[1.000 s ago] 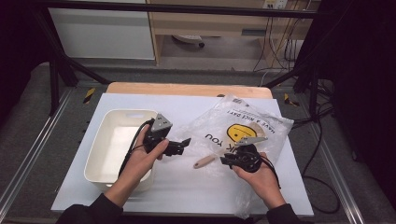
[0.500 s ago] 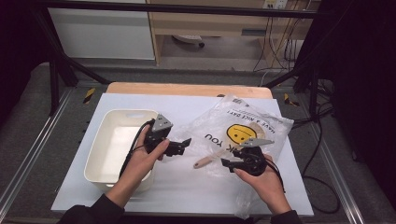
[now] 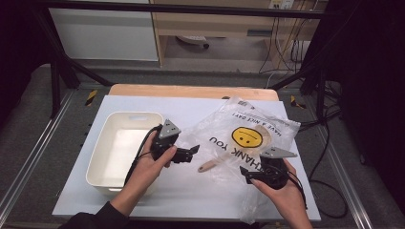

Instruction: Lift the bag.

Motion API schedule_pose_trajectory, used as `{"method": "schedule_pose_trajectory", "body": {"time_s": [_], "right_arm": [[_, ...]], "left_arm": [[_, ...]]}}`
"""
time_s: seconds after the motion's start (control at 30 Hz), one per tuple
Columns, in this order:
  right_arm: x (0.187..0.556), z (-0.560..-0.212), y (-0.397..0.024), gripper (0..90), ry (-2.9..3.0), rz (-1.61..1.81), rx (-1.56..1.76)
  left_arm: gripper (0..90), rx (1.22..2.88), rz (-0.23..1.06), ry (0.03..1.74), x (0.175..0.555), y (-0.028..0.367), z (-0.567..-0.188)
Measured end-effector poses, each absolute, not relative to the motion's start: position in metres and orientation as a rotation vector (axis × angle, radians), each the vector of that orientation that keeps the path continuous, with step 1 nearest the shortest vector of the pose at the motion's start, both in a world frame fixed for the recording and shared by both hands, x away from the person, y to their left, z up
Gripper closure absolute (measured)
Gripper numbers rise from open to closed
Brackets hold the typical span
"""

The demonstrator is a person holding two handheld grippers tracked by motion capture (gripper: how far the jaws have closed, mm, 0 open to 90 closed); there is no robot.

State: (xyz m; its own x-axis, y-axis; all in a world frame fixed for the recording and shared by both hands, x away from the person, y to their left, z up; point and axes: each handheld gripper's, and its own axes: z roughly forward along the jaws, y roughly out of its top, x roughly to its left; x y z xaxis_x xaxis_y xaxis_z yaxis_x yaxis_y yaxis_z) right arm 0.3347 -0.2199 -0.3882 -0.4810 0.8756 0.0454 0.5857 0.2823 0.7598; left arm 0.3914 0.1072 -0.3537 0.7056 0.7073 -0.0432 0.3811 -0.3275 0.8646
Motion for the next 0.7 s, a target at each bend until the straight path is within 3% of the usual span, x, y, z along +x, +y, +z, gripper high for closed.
{"method": "schedule_pose_trajectory", "body": {"time_s": [0.7], "right_arm": [[0.305,-0.425,-0.249,4.7,2.062,0.912,1.503]], "left_arm": [[8.8,1.967,0.458,0.859,0.394,0.109,-0.358]]}}
